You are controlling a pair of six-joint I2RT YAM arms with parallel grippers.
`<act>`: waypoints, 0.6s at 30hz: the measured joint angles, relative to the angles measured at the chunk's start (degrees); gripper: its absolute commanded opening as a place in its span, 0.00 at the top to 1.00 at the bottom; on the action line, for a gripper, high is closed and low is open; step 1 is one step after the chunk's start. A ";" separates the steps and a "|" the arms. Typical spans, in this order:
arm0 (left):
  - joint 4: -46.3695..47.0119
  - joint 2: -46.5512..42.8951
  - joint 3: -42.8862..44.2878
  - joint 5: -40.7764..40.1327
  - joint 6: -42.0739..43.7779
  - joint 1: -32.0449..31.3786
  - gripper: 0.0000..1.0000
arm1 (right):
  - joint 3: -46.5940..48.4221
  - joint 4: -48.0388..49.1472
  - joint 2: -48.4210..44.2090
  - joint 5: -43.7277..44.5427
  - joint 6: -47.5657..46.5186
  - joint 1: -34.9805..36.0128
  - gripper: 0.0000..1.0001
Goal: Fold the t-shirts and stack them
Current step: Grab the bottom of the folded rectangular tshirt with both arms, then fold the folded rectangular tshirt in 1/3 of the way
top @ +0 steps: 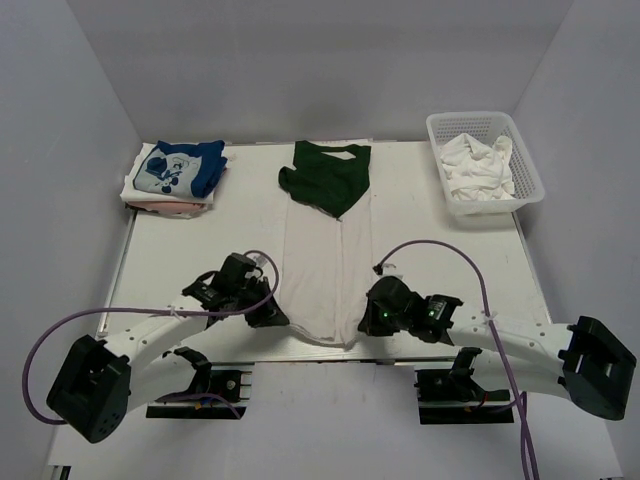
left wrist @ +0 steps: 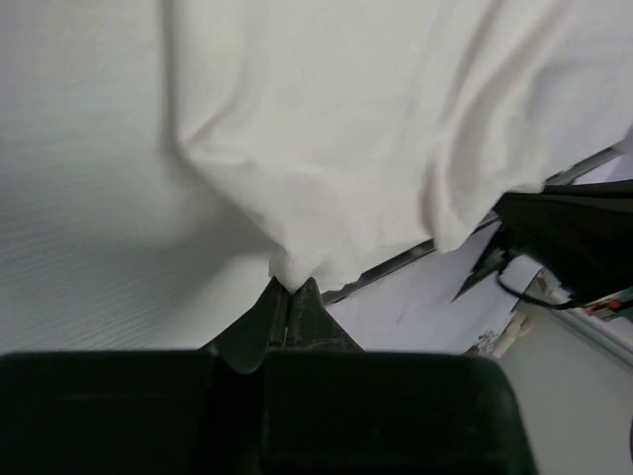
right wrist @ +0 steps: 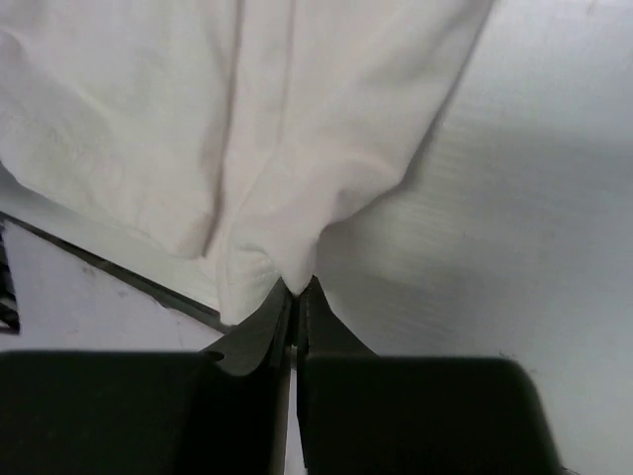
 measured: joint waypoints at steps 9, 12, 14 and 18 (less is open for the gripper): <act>0.07 9.07 17.92 -9.60 1.51 1.64 1.00 | 15.87 -2.45 7.28 12.17 -5.51 -6.80 1.00; 0.61 17.70 25.97 -13.94 2.64 2.73 1.00 | 20.46 -1.92 11.19 15.23 -7.41 -10.75 1.00; 0.87 21.57 29.94 -14.95 3.08 3.87 1.00 | 22.51 -0.92 13.79 16.35 -8.85 -13.29 1.00; 1.95 29.05 38.16 -16.61 4.83 6.23 1.00 | 26.45 2.34 19.58 16.39 -12.07 -18.21 1.00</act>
